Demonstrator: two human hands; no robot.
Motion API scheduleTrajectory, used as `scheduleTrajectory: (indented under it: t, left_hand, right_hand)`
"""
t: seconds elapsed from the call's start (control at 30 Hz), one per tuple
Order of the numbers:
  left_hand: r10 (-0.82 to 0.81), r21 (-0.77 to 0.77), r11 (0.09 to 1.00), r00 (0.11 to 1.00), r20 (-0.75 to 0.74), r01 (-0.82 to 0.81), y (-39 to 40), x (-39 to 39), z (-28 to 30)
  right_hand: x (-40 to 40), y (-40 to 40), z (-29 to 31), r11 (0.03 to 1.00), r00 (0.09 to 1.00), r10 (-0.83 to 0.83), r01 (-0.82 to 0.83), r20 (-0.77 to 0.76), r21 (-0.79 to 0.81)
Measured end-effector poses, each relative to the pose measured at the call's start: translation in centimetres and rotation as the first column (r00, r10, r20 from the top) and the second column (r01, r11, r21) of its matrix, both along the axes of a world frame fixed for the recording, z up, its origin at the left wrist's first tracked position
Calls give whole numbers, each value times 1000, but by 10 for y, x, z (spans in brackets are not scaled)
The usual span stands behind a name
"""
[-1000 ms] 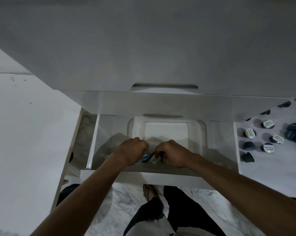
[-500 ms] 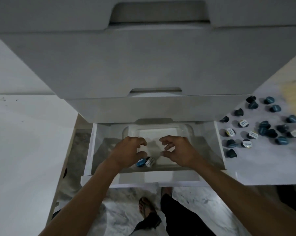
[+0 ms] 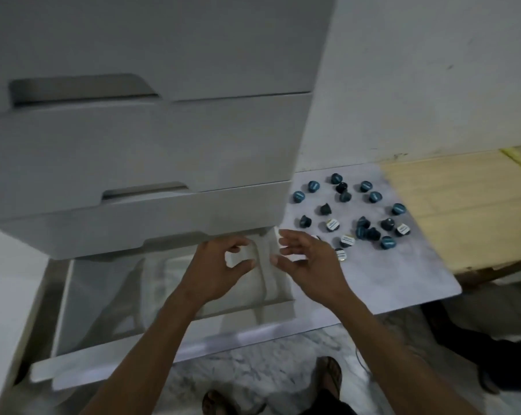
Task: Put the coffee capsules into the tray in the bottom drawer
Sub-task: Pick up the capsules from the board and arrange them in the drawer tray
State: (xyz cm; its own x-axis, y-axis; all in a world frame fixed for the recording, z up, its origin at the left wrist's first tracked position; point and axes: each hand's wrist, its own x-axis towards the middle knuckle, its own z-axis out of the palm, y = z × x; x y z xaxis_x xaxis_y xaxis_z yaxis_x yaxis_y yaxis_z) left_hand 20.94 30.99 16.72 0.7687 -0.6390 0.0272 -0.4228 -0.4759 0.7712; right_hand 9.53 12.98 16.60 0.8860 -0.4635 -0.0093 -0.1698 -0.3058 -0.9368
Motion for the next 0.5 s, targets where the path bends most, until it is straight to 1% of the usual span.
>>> scheduleTrajectory:
  t: [0.07, 0.13, 0.27, 0.37, 0.43, 0.5]
  left_hand:
    - [23, -82, 996, 999, -26, -25, -30, -12, 8]
    - [70, -161, 984, 997, -36, -75, -78, -29, 12]
    - [192, -281, 937, 978, -80, -207, -167, -69, 12]
    - [253, -302, 912, 960, -117, -277, -213, -93, -9]
    - [324, -290, 896, 941, -95, -337, -228, -104, -33]
    - [403, -240, 883, 914, -51, -402, -235, -111, -59]
  right_hand:
    - [-13, -33, 4, 998, 996, -68, 68, 52, 13]
    - [-30, -82, 5, 991, 987, -132, 132, 91, 10]
    - [-52, -169, -12, 988, 987, -149, 151, 64, -25]
    - [-61, -207, -37, 988, 988, -153, 153, 0, -5]
    - [-62, -220, -56, 992, 991, -124, 124, -59, -12]
    - [-62, -224, -77, 998, 990, -61, 57, -126, -36]
